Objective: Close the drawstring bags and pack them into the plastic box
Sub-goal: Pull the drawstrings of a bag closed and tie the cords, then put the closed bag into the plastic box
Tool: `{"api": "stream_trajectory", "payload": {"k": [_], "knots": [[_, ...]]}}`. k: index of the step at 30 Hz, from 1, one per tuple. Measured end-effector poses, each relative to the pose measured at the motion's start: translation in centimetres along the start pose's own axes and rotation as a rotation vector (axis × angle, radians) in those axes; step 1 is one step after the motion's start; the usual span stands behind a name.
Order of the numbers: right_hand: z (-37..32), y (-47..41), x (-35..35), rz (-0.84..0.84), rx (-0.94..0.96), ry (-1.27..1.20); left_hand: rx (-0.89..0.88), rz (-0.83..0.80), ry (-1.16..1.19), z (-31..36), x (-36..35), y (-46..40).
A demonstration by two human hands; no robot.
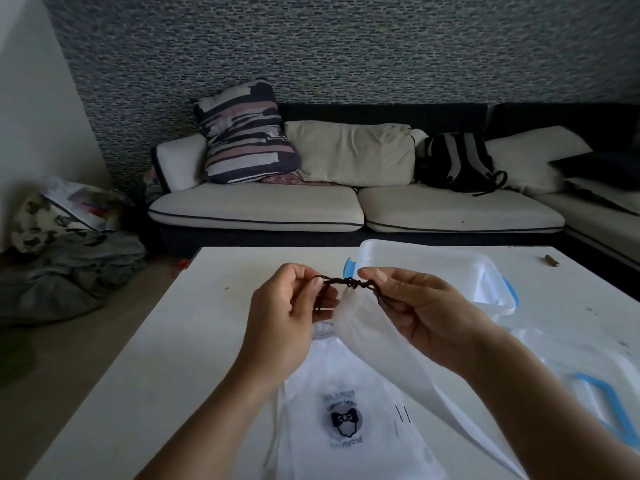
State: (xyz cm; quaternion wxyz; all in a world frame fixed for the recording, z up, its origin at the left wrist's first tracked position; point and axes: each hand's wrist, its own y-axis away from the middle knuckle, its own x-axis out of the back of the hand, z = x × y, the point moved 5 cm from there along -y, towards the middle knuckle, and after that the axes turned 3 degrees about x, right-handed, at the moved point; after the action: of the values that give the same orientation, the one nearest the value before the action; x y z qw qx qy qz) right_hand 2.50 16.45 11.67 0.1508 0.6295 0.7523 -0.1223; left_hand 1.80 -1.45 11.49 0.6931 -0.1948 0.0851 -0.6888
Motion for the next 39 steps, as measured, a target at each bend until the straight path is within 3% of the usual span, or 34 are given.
{"api": "stream_trajectory", "payload": {"k": [5, 13, 18, 19, 24, 26, 29, 31, 35, 37, 39], "knots": [[-0.8, -0.1, 1.6, 0.025, 0.0, 0.091, -0.087, 0.006, -0.214, -0.2, 0.5, -0.7], [-0.8, -0.3, 3.4, 0.119, -0.023, 0.109, -0.02, -0.018, -0.218, -1.2, -0.1, -1.5], [-0.8, 0.0, 3.4, 0.121, 0.054, 0.083, 0.42, -0.116, 0.256, -2.4, -4.1, -0.2], [-0.9, 0.1, 3.3, 0.129, 0.094, 0.214, 0.487, -0.082, 0.348, -2.4, -4.9, -0.1], [-1.3, 1.8, 1.4, 0.16, 0.323, 1.364, 0.61, 0.087, 0.752, -2.1, -6.2, -1.2], [-1.3, 2.1, 1.6, 0.271, 0.392, 1.574, 0.6, 0.079, 0.886, -2.0, -6.9, -1.8], [-2.5, 1.6, 3.3, 0.527, 0.6, 1.624, 0.565, -0.014, 0.951, -1.5, -8.3, -2.1], [-3.9, 1.1, 4.7, 0.627, 0.675, 1.62, 0.536, -0.052, 0.808, -1.9, -9.0, -2.3], [-7.9, 0.3, 8.2, 0.774, 0.857, 1.572, 0.221, -0.111, 0.03, -3.6, -8.1, -3.3], [-7.7, -1.3, 10.1, 0.813, 0.745, 1.568, 0.061, -0.192, -0.257, -4.5, -7.9, -3.5], [-6.0, -3.5, 12.3, 0.768, 0.475, 1.573, -0.049, -0.289, -0.458, -5.4, -8.0, -3.4]]}}
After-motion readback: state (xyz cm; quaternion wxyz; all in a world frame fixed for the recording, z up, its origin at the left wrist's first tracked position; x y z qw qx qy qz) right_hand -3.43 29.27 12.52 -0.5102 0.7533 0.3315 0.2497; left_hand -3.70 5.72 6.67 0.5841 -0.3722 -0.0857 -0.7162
